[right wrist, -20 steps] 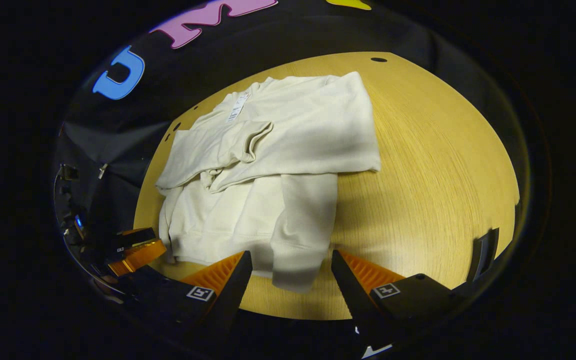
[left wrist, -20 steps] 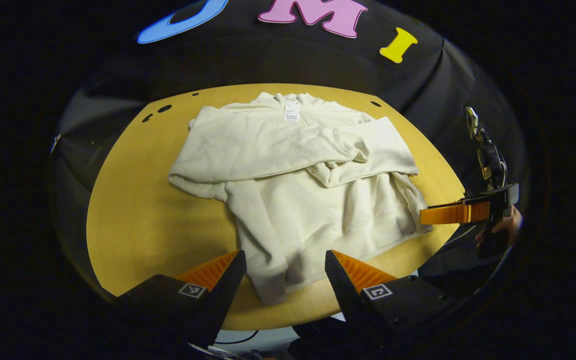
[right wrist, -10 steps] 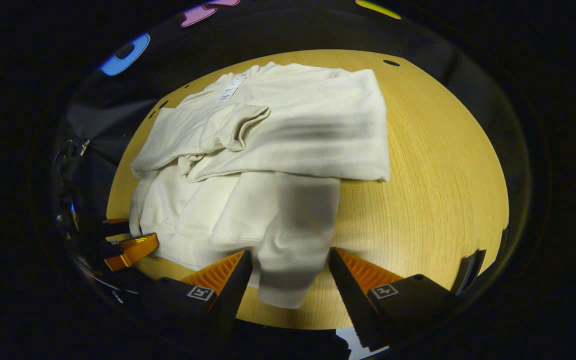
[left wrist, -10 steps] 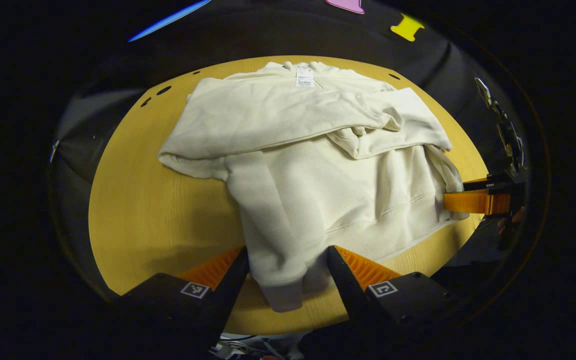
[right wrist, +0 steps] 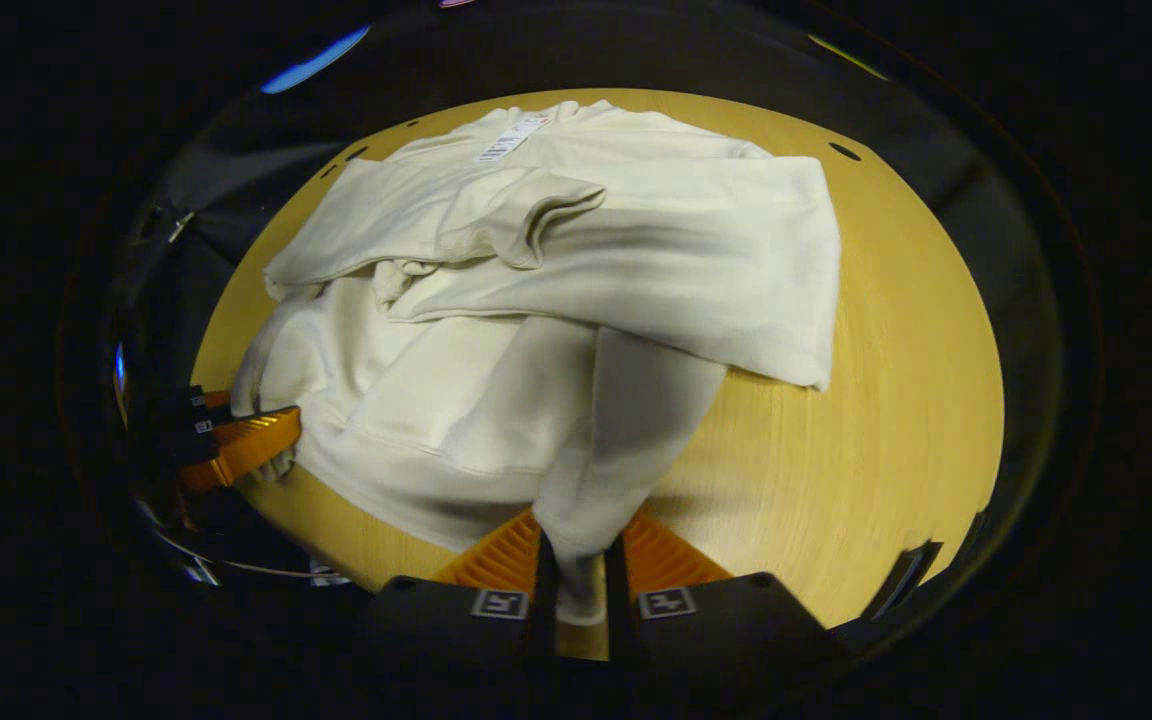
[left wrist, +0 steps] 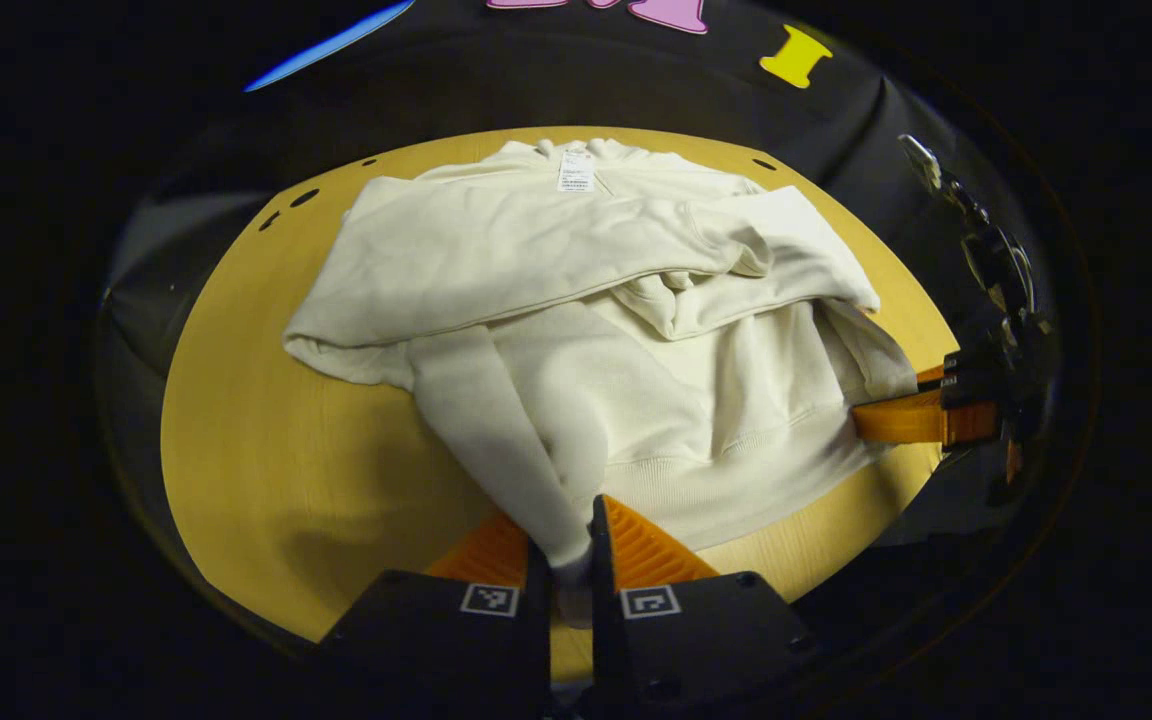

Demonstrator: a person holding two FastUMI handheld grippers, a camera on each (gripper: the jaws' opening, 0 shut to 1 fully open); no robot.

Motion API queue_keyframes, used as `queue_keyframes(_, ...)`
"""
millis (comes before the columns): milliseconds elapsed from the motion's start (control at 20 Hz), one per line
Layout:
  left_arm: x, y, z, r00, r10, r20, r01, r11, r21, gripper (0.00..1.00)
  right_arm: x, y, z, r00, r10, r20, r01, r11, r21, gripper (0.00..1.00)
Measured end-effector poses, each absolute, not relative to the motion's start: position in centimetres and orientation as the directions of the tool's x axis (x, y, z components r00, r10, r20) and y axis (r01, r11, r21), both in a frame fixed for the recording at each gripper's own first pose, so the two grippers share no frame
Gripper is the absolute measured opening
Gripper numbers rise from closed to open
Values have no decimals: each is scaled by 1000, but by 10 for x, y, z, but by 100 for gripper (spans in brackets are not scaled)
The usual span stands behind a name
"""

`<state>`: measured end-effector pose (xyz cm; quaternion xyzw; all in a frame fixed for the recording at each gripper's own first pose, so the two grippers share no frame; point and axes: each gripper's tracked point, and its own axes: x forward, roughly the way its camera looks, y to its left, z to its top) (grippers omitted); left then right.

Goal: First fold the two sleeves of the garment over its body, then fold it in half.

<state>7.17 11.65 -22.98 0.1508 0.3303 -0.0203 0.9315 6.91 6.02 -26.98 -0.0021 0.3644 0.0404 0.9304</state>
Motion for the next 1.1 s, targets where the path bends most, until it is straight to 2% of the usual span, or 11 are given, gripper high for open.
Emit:
queue_keyframes(100, 70, 116, -228, 751, 39, -659, 122, 973, 196, 17, 66, 63, -272, 725, 96, -682, -82, 995, 54, 17)
queue_keyframes(200, 64, 120, -227, 707, 3, -707, 97, 990, 100, 13, 60, 66, -274, 700, 142, -700, -77, 989, 123, 17)
queue_keyframes(250, 56, 123, -225, 689, -27, -724, 93, 994, 51, 11, 61, 67, -272, 693, 164, -703, -75, 985, 156, 11)
queue_keyframes(300, 46, 127, -225, 675, -43, -736, 91, 996, 25, 11, 60, 68, -269, 692, 185, -698, -77, 980, 183, 17)
queue_keyframes(550, 30, 125, -205, 633, -80, -770, 116, 993, -8, 10, 58, 68, -250, 663, 267, -699, -127, 961, 247, 16)
queue_keyframes(850, 25, 110, -154, 683, -108, -722, 146, 989, -10, 10, 54, 69, -203, 724, 297, -623, -142, 947, 287, 17)
queue_keyframes(1100, 40, 101, -116, 730, -134, -670, 158, 987, -25, 10, 71, 70, -159, 780, 306, -546, -146, 937, 318, 16)
